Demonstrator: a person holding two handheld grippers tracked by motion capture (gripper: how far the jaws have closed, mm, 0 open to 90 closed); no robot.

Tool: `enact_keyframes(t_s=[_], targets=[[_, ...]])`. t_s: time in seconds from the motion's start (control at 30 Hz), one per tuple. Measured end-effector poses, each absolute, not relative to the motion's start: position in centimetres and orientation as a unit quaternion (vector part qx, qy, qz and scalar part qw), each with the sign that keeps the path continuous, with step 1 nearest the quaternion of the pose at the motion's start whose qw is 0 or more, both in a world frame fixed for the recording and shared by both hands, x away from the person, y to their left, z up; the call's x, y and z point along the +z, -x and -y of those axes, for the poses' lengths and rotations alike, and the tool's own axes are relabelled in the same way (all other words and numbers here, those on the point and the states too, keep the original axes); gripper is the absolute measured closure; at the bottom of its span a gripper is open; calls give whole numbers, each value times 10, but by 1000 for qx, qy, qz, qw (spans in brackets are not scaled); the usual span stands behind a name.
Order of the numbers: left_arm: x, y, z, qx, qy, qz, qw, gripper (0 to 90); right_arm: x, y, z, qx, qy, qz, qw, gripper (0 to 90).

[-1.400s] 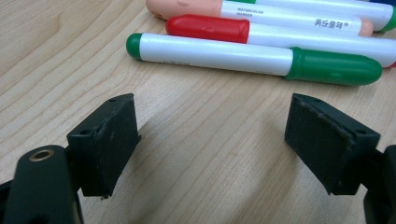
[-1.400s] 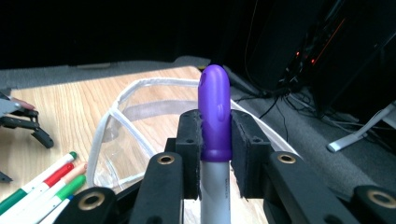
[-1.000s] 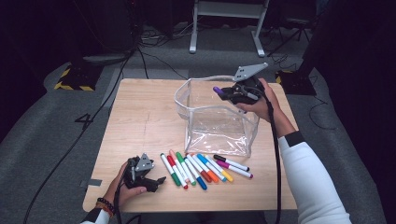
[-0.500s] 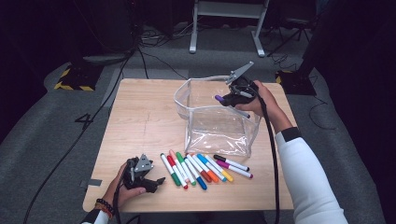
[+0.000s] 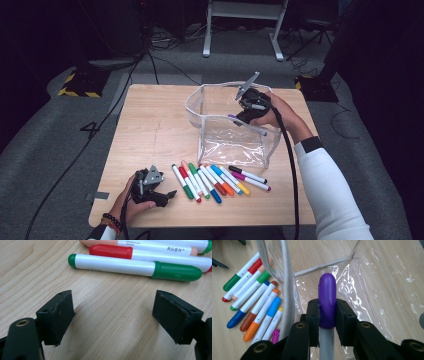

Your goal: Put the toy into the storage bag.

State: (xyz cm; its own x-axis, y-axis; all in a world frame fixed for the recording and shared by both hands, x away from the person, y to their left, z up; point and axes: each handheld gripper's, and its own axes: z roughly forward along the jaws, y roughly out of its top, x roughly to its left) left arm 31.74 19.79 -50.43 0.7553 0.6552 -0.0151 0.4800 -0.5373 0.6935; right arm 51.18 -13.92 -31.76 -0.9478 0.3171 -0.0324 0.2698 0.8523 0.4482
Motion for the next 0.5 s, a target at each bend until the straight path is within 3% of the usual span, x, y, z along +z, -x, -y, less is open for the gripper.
enact_keyframes(t_s=[0.27,0.5], targets=[[-504,-318,-198,124,-868,-327,353,176,-315,-509,139,229,-170,-955,76,626],[-504,-318,-198,124,-868,-327,353,176,-299,-498,159,308,-189,-924,121,521]])
